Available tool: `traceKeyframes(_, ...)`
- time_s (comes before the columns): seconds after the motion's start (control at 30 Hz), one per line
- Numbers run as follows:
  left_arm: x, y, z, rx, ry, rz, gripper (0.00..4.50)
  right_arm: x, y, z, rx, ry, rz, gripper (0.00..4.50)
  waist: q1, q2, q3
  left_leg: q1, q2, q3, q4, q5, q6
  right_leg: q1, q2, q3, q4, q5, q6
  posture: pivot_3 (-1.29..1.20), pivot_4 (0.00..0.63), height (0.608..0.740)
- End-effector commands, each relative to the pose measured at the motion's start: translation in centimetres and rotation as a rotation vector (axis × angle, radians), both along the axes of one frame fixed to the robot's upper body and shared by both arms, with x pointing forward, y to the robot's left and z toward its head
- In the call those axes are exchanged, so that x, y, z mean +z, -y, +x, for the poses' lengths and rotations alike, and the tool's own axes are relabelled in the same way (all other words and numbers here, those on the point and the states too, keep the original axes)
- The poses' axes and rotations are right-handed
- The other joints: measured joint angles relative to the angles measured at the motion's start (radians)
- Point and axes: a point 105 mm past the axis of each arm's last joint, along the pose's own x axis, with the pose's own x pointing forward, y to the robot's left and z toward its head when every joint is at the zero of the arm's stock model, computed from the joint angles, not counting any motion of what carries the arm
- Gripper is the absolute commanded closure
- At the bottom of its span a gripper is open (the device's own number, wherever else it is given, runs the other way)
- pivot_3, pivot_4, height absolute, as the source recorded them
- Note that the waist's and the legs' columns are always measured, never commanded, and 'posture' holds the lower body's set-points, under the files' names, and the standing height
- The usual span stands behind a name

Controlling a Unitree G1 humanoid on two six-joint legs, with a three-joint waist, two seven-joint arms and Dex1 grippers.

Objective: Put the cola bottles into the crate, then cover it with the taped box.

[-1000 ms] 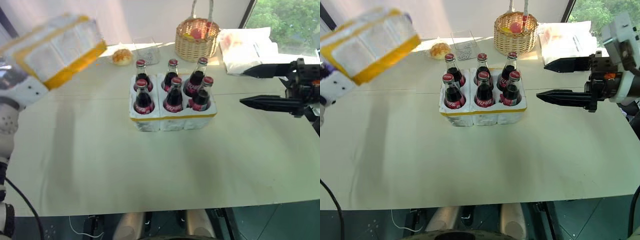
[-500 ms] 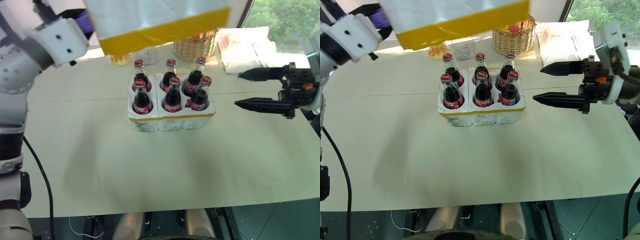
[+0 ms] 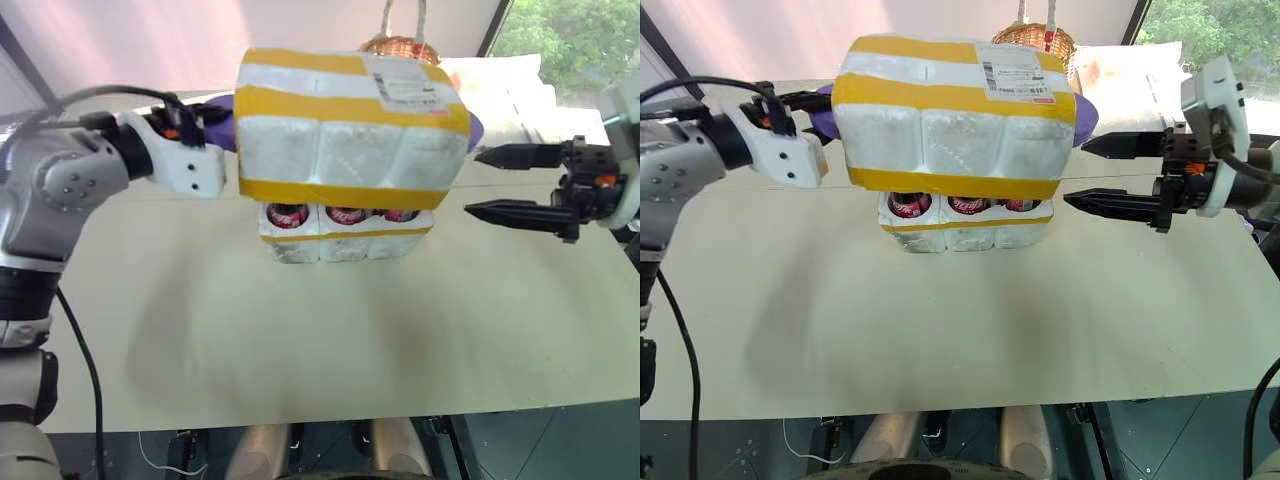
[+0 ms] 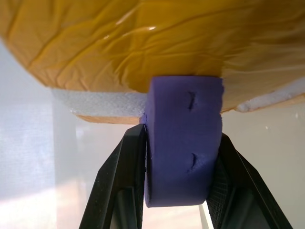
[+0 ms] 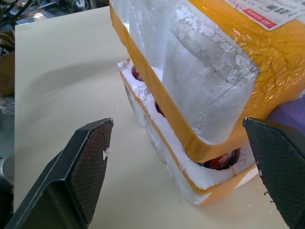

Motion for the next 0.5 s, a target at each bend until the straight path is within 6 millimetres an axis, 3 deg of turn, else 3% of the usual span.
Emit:
traceKeyframes(0.03, -0.3, 0.5, -0.1, 0.014, 0.063, 0.027, 2.64, 1.1, -0.2, -0.7, 0.008, 0.058, 0.011, 0.00, 0.000, 0.000, 0.000, 0.000, 0.000, 0.000, 0.000, 0.000, 0.000, 0.000, 0.000, 0.000, 0.000, 0.000, 0.000, 0.00, 0.150, 0.740)
traceKeyframes(0.1, -1.4, 0.5, 0.0, 0.024, 0.043, 0.040, 2.07, 1.1, -0.2, -0.8, 0.006, 0.057, 0.013, 0.00, 0.000, 0.000, 0.000, 0.000, 0.000, 0.000, 0.000, 0.000, 0.000, 0.000, 0.000, 0.000, 0.000, 0.000, 0.000, 0.00, 0.150, 0.740)
traceKeyframes(0.23, -2.8, 0.2, -0.4, 0.047, -0.005, 0.030, 0.09, 0.9, -0.1, -0.9, -0.003, 0.048, 0.003, 0.00, -0.001, 0.000, 0.000, 0.000, 0.000, 0.000, 0.000, 0.000, 0.000, 0.000, 0.000, 0.000, 0.000, 0.000, 0.000, 0.00, 0.150, 0.740)
traceKeyframes(0.37, -3.3, -1.9, -1.2, 0.118, -0.098, -0.045, 0.09, 0.7, 0.3, -0.9, -0.018, 0.042, -0.003, 0.00, -0.001, 0.000, 0.000, 0.000, 0.000, 0.000, 0.000, 0.000, 0.000, 0.000, -0.001, 0.000, 0.000, 0.000, 0.000, 0.00, 0.150, 0.740)
traceKeyframes(0.5, -2.5, -3.5, -2.8, 0.118, -0.315, -0.331, 0.09, 0.2, 0.8, -0.8, -0.038, 0.028, -0.020, 0.00, -0.001, 0.000, 0.000, 0.000, 0.001, -0.001, 0.000, 0.000, 0.000, 0.000, -0.001, 0.000, 0.000, 0.000, 0.000, 0.00, 0.150, 0.740)
